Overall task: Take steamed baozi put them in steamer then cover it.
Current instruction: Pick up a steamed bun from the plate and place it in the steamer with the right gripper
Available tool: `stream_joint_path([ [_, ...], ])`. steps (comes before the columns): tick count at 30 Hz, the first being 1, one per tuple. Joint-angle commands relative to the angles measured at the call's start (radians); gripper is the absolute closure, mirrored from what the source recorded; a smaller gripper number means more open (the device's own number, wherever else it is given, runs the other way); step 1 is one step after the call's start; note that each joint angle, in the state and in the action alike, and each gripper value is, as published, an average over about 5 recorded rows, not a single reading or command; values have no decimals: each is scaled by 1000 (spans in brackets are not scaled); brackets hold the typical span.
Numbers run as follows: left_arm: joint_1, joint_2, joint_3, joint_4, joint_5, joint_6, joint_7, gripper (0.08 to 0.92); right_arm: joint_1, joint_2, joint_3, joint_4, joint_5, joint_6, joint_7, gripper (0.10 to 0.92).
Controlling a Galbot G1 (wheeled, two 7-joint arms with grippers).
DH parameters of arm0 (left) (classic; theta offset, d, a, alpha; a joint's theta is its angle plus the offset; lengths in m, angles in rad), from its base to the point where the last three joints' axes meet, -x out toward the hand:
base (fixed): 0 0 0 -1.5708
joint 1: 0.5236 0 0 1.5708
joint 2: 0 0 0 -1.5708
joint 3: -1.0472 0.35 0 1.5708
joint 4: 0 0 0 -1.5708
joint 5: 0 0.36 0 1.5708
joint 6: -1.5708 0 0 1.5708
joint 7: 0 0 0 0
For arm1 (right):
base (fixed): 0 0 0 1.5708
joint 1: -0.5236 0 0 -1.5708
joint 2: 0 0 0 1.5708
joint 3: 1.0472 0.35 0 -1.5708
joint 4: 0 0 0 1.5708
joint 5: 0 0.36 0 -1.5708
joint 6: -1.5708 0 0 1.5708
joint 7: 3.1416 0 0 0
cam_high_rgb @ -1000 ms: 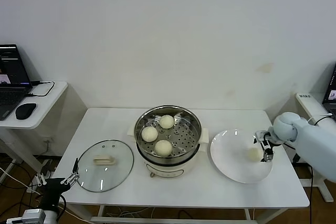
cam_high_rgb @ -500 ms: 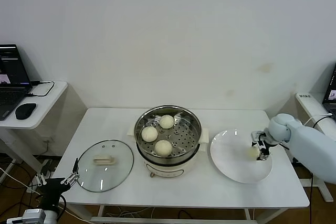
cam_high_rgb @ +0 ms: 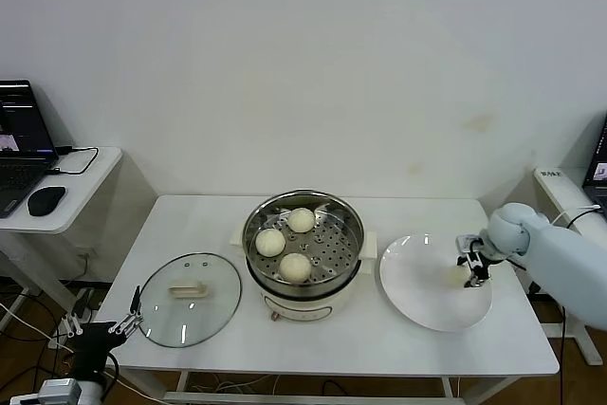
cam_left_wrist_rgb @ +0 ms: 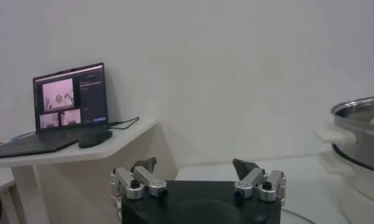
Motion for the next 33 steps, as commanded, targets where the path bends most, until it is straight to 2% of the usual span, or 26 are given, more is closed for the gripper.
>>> stream_joint_path([
  [1, -4, 3, 1, -1, -2, 0, 0, 177, 211, -105, -147, 176, 134, -43, -34, 465],
  [8, -21, 4, 15, 5, -2, 1, 0, 177, 510, -100, -370, 288, 296, -108, -33, 465],
  [16, -31, 7, 20, 8, -9, 0, 0, 177, 790, 71, -547, 328, 491, -238, 39, 459],
  [25, -35, 3, 18, 9, -11, -2, -2, 177, 794, 291, -578, 338, 738, -453, 197, 453],
  [33, -35, 0, 15, 7, -11, -2, -2, 177, 694, 442, -559, 285, 863, -542, 308, 448],
])
